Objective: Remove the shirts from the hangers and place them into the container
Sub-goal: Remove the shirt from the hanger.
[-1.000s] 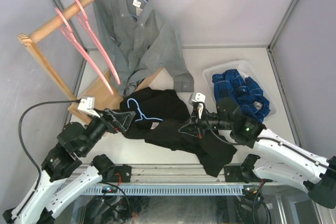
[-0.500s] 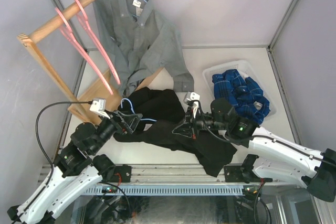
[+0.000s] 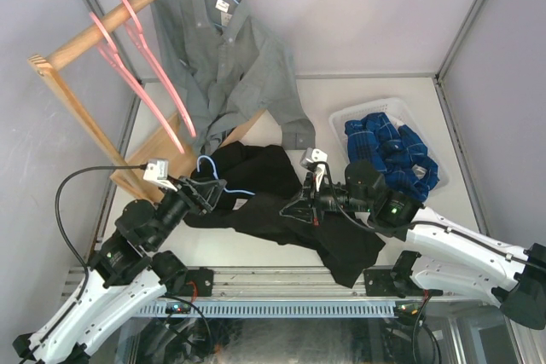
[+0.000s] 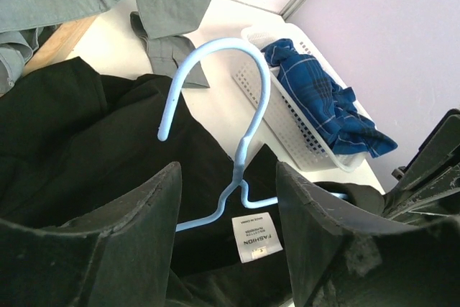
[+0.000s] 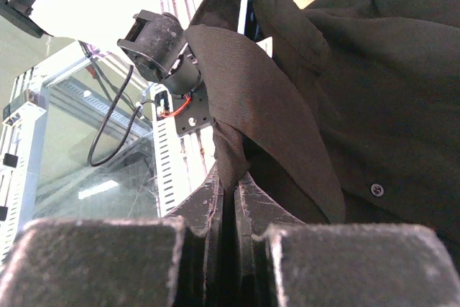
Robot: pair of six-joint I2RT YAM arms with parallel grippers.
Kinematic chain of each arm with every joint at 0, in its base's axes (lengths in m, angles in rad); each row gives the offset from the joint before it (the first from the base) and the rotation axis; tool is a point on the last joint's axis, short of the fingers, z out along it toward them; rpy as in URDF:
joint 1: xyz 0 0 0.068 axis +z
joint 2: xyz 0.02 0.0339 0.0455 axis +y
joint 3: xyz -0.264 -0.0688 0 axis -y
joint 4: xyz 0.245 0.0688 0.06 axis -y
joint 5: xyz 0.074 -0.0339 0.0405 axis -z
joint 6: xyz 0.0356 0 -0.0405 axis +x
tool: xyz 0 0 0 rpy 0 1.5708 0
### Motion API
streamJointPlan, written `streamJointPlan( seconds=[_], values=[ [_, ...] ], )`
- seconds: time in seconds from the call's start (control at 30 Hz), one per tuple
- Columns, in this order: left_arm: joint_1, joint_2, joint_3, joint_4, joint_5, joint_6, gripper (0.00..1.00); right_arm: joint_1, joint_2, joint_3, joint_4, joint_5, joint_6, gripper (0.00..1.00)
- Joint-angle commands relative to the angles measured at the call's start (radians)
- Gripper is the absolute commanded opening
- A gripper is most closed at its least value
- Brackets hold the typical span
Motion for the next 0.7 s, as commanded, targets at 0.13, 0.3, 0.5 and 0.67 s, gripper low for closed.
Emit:
streamJointPlan(
  seconds=[0.13,0.3,0.5,0.67],
  values=[
    [0.004,0.017,-0.037,0.087,-0.034,-0.037,0.56,0.019,-0.024,0.036,0.090,-0.033,0.018,0.00],
    [0.004,0.018,-0.047,0.104,-0.050,-0.076,0.45,0.023,-0.015,0.037,0.079,-0.059,-0.003,0.00],
    [0.005,0.026,-0.071,0.120,-0.024,-0.112,0.25,0.023,-0.019,0.057,0.013,-0.020,-0.044,0.00],
    [0.005,0.017,-0.075,0.070,-0.037,-0.100,0.00,0.024,-0.020,0.057,0.051,-0.004,-0.017,0.06]
  ],
)
